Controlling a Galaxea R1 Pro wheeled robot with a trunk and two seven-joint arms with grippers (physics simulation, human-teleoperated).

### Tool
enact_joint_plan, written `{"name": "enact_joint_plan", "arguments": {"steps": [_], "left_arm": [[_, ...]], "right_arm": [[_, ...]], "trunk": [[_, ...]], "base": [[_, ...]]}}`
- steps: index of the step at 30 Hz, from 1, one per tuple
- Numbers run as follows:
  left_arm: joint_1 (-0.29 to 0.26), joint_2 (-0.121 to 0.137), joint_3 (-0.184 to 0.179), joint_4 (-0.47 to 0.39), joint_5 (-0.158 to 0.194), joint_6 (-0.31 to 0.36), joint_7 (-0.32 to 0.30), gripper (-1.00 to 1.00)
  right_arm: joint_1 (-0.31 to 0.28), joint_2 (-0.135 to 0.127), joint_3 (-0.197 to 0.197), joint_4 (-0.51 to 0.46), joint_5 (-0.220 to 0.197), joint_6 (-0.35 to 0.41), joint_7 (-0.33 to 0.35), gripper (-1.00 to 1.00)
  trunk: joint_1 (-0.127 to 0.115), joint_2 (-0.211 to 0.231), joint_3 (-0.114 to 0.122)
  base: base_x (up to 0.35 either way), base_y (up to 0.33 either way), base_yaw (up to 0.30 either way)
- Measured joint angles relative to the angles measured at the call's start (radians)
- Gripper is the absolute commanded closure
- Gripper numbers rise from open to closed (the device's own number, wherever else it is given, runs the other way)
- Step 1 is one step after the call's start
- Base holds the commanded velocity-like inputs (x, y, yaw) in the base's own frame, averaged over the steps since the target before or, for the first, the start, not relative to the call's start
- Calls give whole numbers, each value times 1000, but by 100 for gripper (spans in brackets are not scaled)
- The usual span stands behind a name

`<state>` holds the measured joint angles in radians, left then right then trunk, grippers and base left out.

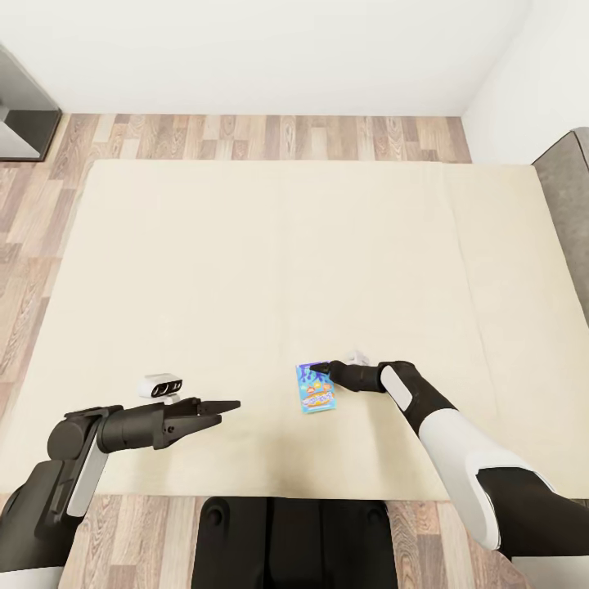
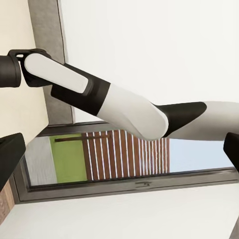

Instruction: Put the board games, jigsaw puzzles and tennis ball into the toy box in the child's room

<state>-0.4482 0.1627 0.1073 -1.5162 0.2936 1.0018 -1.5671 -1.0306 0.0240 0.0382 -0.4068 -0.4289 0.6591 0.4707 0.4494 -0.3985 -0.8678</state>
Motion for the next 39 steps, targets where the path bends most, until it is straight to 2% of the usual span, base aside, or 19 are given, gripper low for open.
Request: {"name": "enact_joint_plan", "arguments": {"steps": [39], "left_arm": [[0,0,0,0,0,0,0,-100]], "right_arm": [[0,2,2,1,0,2,-3,-100]], "trunk": [[0,0,0]], "base": [[0,37,0]]}}
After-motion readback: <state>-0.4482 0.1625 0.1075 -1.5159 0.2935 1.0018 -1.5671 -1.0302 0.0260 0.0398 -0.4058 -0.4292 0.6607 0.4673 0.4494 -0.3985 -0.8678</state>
